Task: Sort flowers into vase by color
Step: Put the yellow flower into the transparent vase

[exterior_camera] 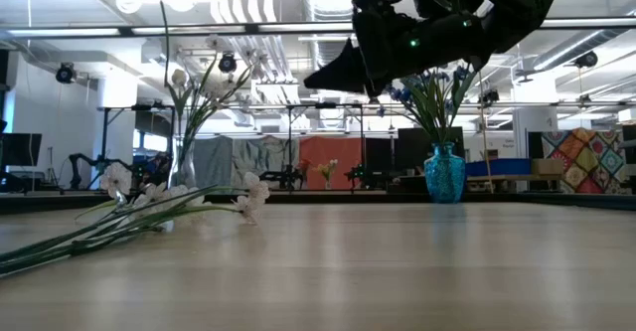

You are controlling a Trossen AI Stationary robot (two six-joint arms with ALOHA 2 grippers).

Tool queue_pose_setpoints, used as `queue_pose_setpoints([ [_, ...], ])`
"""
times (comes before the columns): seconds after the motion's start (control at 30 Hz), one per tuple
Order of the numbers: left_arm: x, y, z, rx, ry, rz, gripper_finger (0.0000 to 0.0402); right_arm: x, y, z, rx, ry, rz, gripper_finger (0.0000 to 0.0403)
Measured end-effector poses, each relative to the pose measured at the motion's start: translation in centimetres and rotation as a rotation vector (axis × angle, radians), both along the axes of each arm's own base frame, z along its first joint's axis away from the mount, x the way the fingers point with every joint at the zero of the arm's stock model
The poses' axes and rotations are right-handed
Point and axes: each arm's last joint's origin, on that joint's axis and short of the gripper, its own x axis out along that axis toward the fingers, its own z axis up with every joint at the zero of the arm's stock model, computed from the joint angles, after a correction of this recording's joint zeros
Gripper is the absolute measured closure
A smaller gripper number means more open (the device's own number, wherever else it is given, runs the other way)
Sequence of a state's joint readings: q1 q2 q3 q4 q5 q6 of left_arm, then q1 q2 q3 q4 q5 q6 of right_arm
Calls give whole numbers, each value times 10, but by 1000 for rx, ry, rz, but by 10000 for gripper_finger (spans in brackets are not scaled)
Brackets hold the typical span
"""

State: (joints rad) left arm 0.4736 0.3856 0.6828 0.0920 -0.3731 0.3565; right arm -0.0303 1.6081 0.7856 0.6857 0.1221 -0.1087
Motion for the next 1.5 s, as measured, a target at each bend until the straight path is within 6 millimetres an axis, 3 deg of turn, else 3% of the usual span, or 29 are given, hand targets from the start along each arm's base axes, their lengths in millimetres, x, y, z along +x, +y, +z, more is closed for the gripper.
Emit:
queue_pose_setpoints([
  [0.13,1,1,-11,39,3,32,401,1,0,4,-13,-36,5,390],
  [0.37,9,10,-52,143,-55,143,401,1,0,4,-17,-44,6,390],
  [0.57,11,20,-67,140,-52,206,401,1,0,4,-22,-43,7,390],
  [0.97,16,48,-75,101,-62,184,401,1,0,5,-24,-49,7,390],
  [1.5,27,70,-84,104,-6,192,401,1,0,5,-26,-48,8,390],
])
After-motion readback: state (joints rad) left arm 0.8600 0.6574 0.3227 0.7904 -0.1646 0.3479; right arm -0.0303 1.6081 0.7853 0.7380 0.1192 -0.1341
